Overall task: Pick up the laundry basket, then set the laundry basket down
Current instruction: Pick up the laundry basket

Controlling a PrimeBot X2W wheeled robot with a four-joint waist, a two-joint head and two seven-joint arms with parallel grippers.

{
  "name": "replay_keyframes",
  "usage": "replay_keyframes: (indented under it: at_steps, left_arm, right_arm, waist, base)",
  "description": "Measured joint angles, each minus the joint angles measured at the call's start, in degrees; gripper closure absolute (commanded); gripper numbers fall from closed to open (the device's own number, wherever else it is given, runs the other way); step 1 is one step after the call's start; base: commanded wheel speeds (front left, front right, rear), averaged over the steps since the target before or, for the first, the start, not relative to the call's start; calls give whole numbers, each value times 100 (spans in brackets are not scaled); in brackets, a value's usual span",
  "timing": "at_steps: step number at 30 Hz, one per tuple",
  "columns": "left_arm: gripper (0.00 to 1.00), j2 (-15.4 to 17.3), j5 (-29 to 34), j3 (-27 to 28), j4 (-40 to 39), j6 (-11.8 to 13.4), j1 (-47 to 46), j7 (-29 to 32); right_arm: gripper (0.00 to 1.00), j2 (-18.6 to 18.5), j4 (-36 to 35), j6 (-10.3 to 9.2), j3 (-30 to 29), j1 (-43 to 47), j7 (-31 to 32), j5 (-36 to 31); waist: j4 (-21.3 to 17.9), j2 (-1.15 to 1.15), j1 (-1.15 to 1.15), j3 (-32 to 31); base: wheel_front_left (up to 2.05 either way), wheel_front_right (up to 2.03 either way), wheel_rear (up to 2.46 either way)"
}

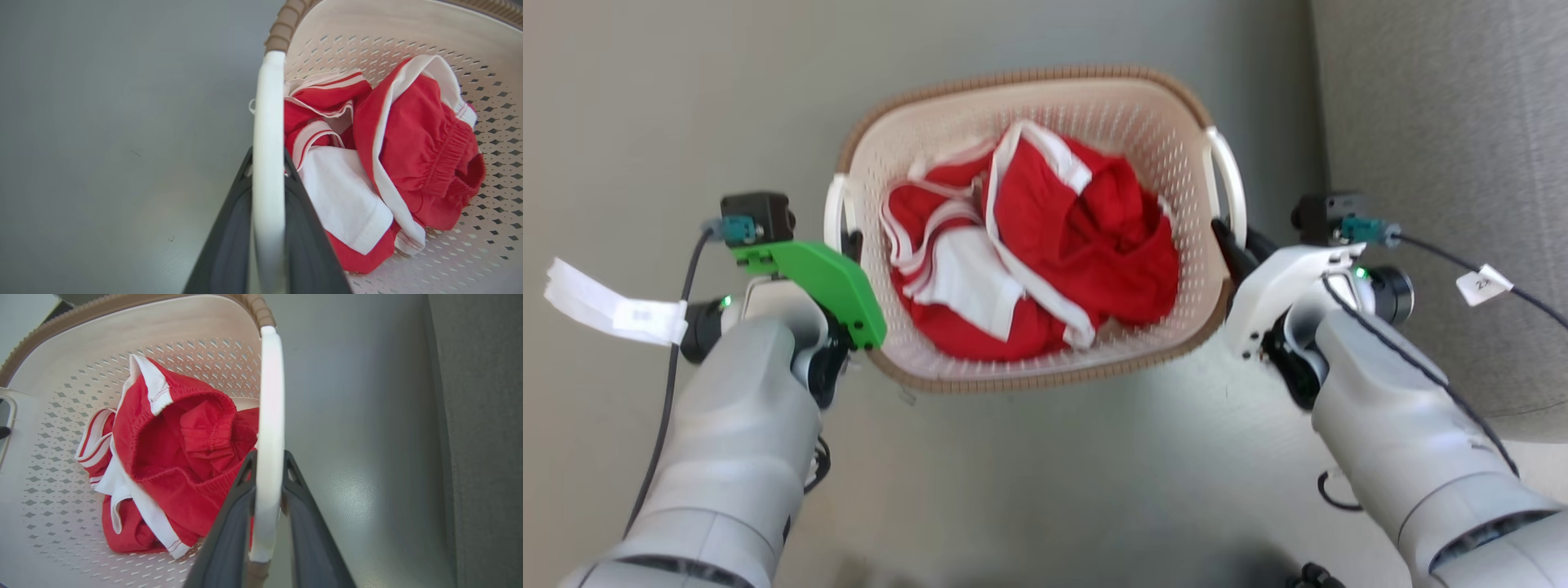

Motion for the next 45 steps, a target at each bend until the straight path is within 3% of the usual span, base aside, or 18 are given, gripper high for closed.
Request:
replay_keyframes:
  at_steps: [17, 45]
  left_arm:
    - [100, -11, -428, -146, 140, -4, 743, 487]
    - [100, 9, -934, -274, 396, -4, 1811, 1170]
  right_arm:
    - [100, 86, 247, 9, 390, 740, 445, 475]
    - [100, 55, -14, 7, 1211, 1857, 1458, 1330]
  waist:
    - [-54, 0, 0, -1178]
    - [-142, 0, 0, -3062]
  base:
    - [0, 0, 0]
    - [0, 0, 0]
